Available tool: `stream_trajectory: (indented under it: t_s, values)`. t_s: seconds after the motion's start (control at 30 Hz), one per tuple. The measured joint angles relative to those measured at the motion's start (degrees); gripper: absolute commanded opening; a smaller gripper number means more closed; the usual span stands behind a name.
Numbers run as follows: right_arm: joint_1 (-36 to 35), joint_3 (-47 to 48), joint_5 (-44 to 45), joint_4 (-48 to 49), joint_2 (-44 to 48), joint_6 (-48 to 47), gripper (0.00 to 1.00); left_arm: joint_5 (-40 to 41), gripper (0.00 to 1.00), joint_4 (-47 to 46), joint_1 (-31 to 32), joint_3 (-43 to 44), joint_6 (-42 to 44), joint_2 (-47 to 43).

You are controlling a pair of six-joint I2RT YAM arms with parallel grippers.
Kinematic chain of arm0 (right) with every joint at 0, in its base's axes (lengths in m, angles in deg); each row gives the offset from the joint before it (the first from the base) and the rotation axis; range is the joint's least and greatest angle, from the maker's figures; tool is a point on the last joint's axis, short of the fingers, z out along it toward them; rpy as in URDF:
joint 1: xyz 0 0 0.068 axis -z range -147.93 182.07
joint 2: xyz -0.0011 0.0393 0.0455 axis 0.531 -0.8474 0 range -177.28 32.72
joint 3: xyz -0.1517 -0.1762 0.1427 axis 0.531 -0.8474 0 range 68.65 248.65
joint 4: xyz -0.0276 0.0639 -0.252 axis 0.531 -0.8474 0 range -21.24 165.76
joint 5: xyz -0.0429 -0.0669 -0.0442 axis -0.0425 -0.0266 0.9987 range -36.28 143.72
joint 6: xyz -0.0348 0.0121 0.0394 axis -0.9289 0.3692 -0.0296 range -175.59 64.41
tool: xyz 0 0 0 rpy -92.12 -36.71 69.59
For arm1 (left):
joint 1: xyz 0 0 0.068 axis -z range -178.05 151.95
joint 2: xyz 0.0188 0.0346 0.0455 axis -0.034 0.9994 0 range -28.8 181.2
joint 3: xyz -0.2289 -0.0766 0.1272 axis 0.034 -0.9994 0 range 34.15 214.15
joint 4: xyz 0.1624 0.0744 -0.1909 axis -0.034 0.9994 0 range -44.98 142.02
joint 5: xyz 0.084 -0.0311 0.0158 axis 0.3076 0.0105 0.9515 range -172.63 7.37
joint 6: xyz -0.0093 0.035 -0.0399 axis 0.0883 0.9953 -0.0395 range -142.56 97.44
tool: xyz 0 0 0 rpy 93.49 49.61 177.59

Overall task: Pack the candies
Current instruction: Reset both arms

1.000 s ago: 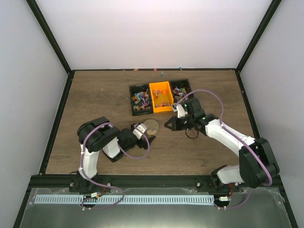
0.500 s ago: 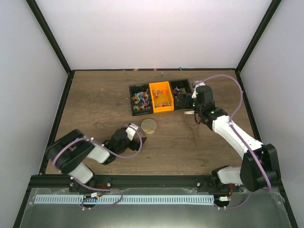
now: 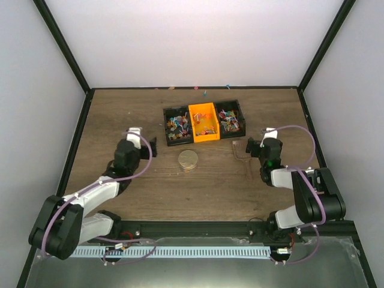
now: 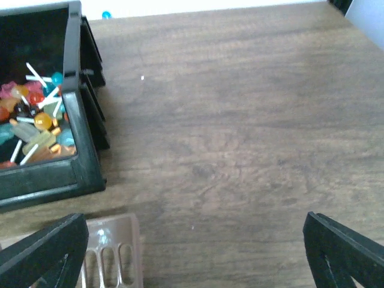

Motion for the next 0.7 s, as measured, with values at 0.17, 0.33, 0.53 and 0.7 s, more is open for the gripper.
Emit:
stream_trajectory:
  t_s: [0.17,0.33,0.53,0.7]
  values:
    - [2.6,-2.7,-2.1,12.3,-0.8,-0.5,1.00,2.9,1.00,-3.3,-8.1,-0.7,-0.2,-1.7]
    - [4.7,-2.9,-2.6,20.7,-2.3,-0.3,1.00,2.5,1.00,-12.1,-14.8,-1.1,5.2,0.6]
    - [4.9,-4.3,-2.8,25.9,-4.4,-0.3,1.00,-1.1,1.00,-22.4,-24.9,-1.8,7.8,11.9]
    - [5.0,-10.0,-5.3,36.3,-5.3,-1.3,1.00,-5.4,1.00,-30.4,-27.1,-3.6,8.6,20.5]
